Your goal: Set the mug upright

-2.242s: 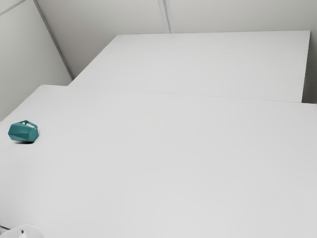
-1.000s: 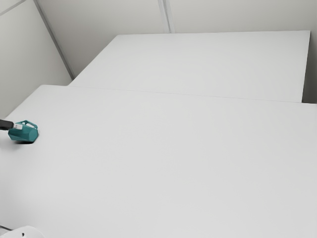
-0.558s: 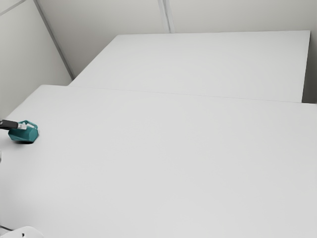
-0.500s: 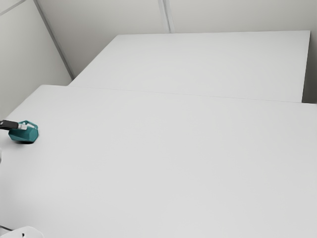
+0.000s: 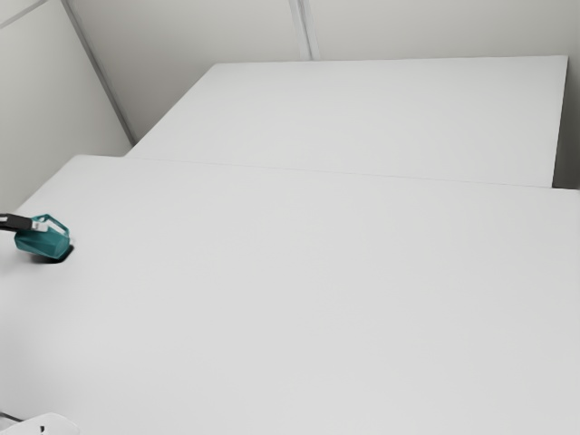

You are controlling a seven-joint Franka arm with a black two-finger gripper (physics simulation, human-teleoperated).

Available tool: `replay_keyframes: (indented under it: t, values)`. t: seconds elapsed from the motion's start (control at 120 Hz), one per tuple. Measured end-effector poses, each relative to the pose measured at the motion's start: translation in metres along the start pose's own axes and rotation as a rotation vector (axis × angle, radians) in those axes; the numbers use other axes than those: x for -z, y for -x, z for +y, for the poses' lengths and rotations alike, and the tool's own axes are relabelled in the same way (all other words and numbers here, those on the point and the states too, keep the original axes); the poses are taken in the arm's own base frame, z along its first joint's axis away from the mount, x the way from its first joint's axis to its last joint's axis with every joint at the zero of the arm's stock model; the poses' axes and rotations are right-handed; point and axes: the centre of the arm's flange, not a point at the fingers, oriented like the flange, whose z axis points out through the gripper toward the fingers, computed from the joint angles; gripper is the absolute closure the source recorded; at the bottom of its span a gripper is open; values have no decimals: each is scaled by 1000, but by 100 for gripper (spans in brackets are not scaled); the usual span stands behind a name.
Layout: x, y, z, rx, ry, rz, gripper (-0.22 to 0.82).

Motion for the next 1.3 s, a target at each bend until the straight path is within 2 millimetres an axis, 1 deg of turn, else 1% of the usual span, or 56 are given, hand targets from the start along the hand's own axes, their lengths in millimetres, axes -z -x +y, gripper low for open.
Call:
replay_keyframes:
  t: [0.1, 0.208, 0.292, 0.4, 0.467, 0.5, 0.592, 0.733, 0.833, 0.908, 0.992, 1.083, 1.142, 1.2, 1.3]
  values:
    - [3, -1, 2, -2, -6, -8, 62]
    - [4, -7, 7, -11, -11, -19, 69]
    - [2, -12, 13, -19, -15, -32, 71]
    - [8, -21, 24, -33, -31, -52, 71]
    - [10, -28, 37, -45, -39, -70, 72]
    - [11, -35, 45, -58, -46, -86, 73]
    - [9, -54, 73, -99, -64, -148, 74]
    - [-2, -85, 118, -179, -108, -297, 76]
    - [-9, -108, 160, -236, -147, -420, 77]
    - [-23, -122, 192, -272, -167, -507, 78]
    - [-46, -131, 227, -301, -177, -592, 77]
    - [-66, -138, 264, -326, -196, -652, 77]
    - [-76, -143, 286, -341, -216, -683, 77]
    - [-84, -145, 304, -346, -242, -709, 77]
    - [-92, -147, 345, -360, -289, -733, 77]
